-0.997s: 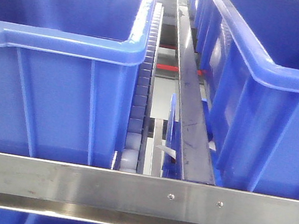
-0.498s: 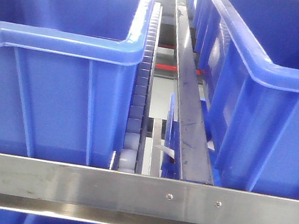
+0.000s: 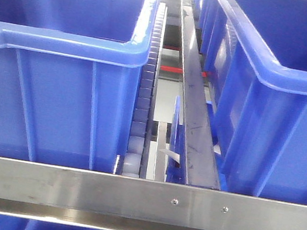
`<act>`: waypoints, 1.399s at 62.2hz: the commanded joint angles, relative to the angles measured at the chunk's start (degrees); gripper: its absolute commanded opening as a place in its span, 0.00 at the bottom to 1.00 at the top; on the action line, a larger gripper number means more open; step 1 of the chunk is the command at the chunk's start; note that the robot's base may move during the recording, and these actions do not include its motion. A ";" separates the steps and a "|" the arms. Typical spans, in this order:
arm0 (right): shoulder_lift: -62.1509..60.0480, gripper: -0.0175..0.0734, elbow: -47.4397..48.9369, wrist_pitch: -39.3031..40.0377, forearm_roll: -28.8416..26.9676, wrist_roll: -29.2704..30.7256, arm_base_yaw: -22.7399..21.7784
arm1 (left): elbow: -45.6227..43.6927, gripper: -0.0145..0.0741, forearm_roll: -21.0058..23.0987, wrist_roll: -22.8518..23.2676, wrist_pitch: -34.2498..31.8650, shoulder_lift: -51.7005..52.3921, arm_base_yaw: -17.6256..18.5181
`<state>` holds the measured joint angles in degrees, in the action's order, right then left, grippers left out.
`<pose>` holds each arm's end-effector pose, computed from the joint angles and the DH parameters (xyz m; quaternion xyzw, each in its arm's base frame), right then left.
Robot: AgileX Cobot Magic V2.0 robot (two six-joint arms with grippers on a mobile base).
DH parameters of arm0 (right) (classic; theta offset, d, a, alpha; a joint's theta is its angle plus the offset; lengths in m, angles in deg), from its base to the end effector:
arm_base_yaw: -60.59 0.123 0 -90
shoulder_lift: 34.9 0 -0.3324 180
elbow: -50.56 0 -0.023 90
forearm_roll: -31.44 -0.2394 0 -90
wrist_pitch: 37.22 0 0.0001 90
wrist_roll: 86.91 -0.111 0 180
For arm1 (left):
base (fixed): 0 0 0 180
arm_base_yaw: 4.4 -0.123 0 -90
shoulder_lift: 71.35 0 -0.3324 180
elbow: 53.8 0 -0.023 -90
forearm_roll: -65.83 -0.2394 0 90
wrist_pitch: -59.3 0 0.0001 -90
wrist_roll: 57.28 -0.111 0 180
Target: Pick and sort blue part to right shelf
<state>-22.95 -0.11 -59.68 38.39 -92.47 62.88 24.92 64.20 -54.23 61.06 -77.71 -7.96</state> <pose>-0.0125 -0.0056 0.3320 -0.0015 0.6752 -0.0065 0.7376 0.0170 0.0012 0.2093 -0.0302 0.6867 0.0139 0.7262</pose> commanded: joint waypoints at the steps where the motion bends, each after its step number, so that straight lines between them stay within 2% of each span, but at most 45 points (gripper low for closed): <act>1: 0.75 0.23 1.46 5.29 0.27 0.36 -0.01 | 1.31 0.30 0.47 -0.10 -5.75 1.15 -0.01; 18: 0.75 0.23 1.46 5.69 0.34 0.36 -0.01 | 1.31 0.30 0.47 -0.10 -5.75 1.15 -0.01; 23: 0.75 0.23 -0.20 6.14 -1.24 0.29 -0.01 | 1.31 0.30 0.47 -0.10 -5.75 1.15 -0.01; 32: -0.27 0.23 -8.39 9.08 -3.21 0.29 -0.01 | 1.31 0.30 0.47 -0.10 -5.75 1.15 -0.01; 46: -7.31 0.23 -22.48 18.57 -5.06 0.29 -0.09 | 1.31 0.30 0.47 -0.10 -5.75 1.15 -0.01; 55: -7.12 0.23 -28.44 24.20 -8.86 0.29 -0.09 | 1.31 0.30 0.47 -0.10 -5.75 1.15 -0.01; 58: -7.12 0.23 -28.18 22.01 -9.09 0.29 -0.09 | 1.31 0.30 0.47 -0.10 -5.75 1.15 -0.01; 87: -7.12 0.23 -28.18 22.07 -8.97 0.29 -0.09 | 1.31 0.30 0.47 -0.10 -5.75 1.15 -0.01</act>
<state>-28.76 -29.42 -43.34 29.47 -92.47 62.88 24.92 64.20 -54.23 60.80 -77.71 -7.96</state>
